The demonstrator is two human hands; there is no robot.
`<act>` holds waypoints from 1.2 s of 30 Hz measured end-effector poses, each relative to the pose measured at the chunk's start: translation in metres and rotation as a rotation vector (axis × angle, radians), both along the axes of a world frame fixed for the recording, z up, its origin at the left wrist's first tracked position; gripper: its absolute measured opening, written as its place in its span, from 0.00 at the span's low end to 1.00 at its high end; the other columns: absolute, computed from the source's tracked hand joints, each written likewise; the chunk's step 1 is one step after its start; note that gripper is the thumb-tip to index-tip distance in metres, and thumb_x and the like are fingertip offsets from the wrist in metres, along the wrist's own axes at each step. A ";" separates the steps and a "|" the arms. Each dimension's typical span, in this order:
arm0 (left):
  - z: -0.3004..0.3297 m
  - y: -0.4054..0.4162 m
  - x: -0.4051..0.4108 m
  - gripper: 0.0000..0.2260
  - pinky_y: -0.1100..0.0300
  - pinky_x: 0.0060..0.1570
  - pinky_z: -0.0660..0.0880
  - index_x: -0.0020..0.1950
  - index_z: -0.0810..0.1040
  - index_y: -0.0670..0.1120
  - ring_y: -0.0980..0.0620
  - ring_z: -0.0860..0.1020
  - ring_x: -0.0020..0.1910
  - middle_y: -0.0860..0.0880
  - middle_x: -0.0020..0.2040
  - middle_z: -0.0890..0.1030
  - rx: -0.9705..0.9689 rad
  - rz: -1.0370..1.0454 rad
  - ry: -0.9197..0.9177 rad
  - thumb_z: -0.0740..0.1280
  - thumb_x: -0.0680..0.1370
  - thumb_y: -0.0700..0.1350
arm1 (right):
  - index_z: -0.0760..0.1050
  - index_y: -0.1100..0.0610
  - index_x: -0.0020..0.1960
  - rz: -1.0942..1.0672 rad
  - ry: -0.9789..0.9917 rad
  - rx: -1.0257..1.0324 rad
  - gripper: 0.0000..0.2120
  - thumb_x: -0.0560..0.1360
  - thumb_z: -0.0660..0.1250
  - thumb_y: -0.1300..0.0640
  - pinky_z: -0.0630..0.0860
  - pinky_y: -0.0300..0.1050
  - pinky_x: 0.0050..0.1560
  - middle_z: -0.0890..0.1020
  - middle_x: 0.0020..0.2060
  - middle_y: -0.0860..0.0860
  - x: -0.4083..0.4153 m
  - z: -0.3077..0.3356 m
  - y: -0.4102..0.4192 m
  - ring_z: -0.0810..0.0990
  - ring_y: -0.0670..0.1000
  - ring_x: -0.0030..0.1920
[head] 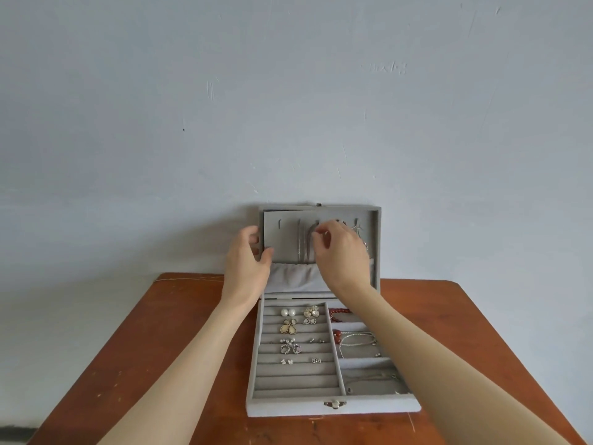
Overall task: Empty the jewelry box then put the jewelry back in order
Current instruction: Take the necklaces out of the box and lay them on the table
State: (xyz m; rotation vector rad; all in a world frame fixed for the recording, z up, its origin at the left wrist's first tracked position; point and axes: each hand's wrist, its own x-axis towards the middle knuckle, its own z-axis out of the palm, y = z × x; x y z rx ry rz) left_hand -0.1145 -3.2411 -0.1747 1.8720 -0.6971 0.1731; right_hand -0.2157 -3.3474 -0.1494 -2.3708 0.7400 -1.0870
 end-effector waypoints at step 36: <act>0.087 -0.001 -0.025 0.04 0.69 0.46 0.71 0.48 0.80 0.49 0.56 0.77 0.46 0.52 0.46 0.82 -0.118 -0.301 0.076 0.67 0.75 0.44 | 0.76 0.56 0.35 0.454 -0.154 0.395 0.07 0.71 0.66 0.61 0.60 0.28 0.23 0.70 0.29 0.50 -0.005 0.089 0.007 0.63 0.41 0.22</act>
